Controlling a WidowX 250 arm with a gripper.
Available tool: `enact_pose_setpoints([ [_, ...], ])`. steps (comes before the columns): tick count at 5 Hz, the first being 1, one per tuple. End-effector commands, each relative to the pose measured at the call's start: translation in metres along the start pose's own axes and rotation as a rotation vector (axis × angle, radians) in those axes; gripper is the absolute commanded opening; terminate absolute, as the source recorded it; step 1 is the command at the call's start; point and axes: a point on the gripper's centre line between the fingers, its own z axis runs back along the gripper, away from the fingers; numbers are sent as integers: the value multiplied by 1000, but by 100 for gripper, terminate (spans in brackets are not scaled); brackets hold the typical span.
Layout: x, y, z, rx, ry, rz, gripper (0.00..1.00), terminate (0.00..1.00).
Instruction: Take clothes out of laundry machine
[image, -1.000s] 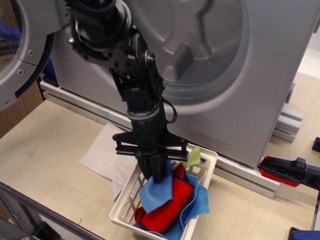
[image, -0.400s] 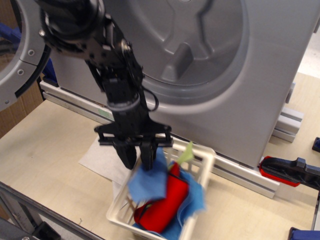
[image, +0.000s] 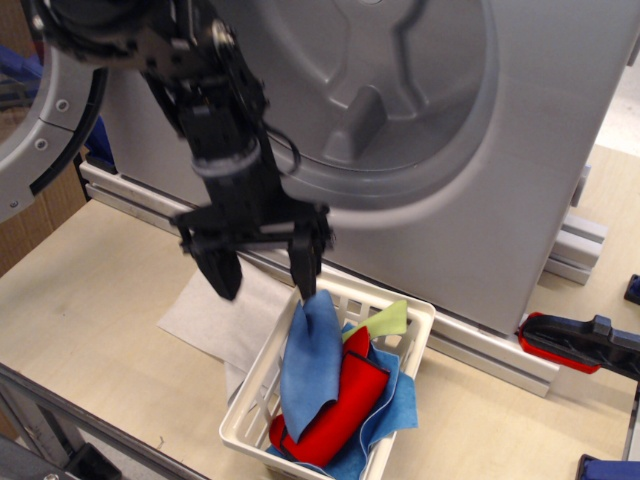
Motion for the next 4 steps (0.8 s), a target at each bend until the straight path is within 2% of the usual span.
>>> enact_pose_setpoints([
  [1,21,16,63,43,-159,27,100,0],
  [2,21,28,68,181,-147,91,100,0],
  [3,21,28,68,181,-147,91,100,0],
  [4,21,28,68,181,-147,91,100,100],
])
